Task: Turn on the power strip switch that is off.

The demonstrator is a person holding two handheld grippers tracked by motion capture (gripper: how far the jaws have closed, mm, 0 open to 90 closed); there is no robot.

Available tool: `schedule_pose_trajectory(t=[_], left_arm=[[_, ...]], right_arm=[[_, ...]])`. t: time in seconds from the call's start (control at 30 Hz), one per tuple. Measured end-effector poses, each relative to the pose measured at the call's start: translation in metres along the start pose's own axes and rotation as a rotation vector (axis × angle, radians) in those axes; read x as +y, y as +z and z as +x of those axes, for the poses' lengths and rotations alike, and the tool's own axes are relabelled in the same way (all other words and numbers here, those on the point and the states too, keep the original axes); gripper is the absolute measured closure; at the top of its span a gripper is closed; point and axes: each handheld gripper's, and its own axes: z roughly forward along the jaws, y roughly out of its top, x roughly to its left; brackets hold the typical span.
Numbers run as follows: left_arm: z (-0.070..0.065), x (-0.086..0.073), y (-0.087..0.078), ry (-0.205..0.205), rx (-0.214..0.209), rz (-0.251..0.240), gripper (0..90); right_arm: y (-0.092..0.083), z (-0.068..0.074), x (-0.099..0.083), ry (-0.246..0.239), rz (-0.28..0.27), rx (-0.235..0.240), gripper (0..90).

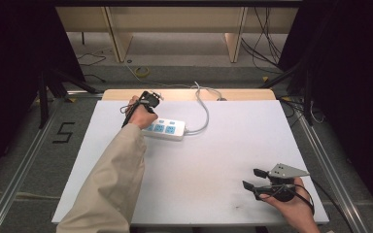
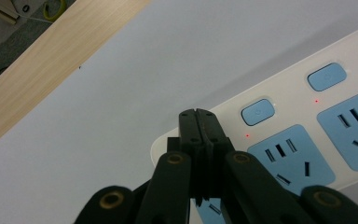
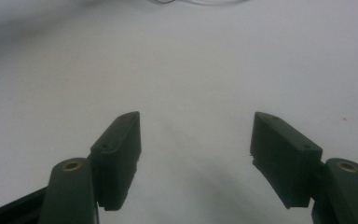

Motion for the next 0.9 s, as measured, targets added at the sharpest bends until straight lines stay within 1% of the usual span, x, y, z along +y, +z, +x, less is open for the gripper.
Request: schedule_pose_trajectory(t=[0.1, 0.13, 0.17, 0.2, 0.33, 0.63, 0.9], left_arm=[[0.0, 0.0, 0.002, -0.003, 0.0, 0.006, 89.8], [0.001, -0.001, 0.003, 0.009, 0.004, 0.017, 89.8], [0.001, -0.001, 0.005, 0.009, 0.005, 0.02, 89.8], [0.001, -0.002, 0.007, 0.0, 0.002, 0.021, 89.8], [0.001, -0.002, 0.009, -0.009, 0.0, 0.018, 89.8], [0.001, -0.002, 0.011, -0.015, -0.003, 0.018, 89.8], [0.001, -0.001, 0.012, -0.013, -0.007, 0.028, 89.8]], right_arm=[[0.0, 0.0, 0.0, -0.001, 0.0, -0.001, 34.4], [0.0, 0.0, 0.0, -0.001, 0.0, -0.001, 34.4], [-0.001, 0.0, 0.0, 0.0, 0.0, 0.0, 34.4], [-0.001, 0.0, 0.0, -0.002, 0.002, -0.002, 34.4], [-0.001, 0.0, 0.0, -0.002, 0.001, -0.002, 34.4], [-0.001, -0.001, -0.001, -0.005, 0.003, -0.002, 34.4], [-0.001, -0.001, -0.001, -0.004, 0.002, -0.003, 34.4]])
